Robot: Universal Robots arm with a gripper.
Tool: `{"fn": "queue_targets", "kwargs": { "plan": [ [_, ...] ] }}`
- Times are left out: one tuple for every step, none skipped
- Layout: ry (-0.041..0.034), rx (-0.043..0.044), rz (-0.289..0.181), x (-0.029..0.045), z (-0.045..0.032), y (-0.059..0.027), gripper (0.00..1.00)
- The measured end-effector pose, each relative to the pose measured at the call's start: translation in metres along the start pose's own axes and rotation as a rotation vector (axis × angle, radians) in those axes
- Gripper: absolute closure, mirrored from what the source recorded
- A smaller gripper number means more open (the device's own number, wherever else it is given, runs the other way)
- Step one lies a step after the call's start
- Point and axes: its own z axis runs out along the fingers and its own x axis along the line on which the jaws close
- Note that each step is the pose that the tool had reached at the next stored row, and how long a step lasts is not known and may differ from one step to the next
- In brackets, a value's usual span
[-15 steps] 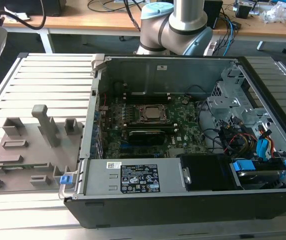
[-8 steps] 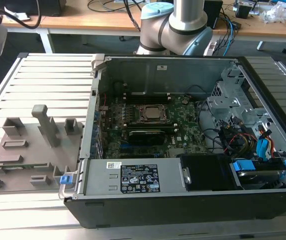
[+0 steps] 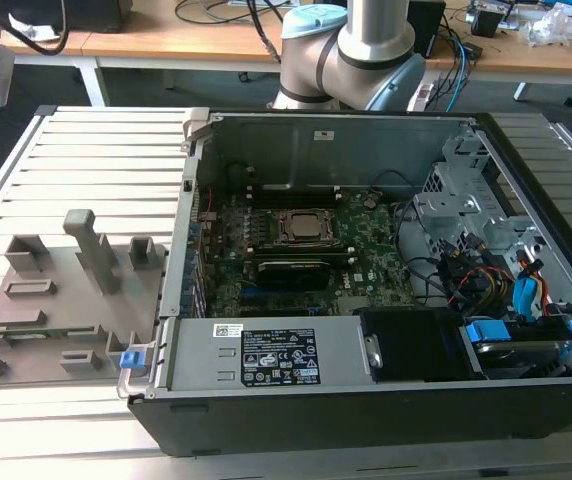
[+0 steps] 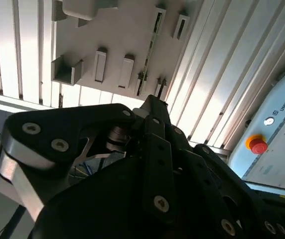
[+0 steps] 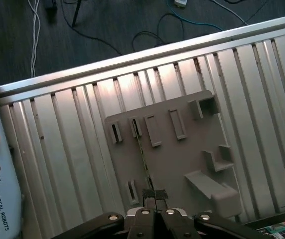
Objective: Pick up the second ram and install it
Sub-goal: 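Pick up the second ram and move it above second insertion slot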
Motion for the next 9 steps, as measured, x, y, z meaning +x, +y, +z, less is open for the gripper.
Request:
{"fn": "queue_targets", "kwargs": {
  "plan": [
    [0.0014, -0.0006, -0.032, 0.0000, 0.0000, 0.0000, 0.89],
    [0.0026, -0.0012, -0.064, 0.0000, 0.0000, 0.0000, 0.89],
    [0.0044, -0.0020, -0.109, 0.0000, 0.0000, 0.0000, 0.89],
    [0.0049, -0.0023, -0.119, 0.0000, -0.0001, 0.0000, 0.89],
    [0.0049, -0.0023, -0.120, 0.0000, 0.0000, 0.0000, 0.89],
    [0.0049, -0.0023, -0.121, 0.0000, 0.0000, 0.0000, 0.89],
    [0.0049, -0.0023, -0.122, 0.0000, 0.0000, 0.0000, 0.89],
    [0.0049, -0.0023, -0.122, 0.0000, 0.0000, 0.0000, 0.84],
    [0.0050, -0.0023, -0.123, 0.0000, 0.0000, 0.0000, 0.84]
  ]
}}
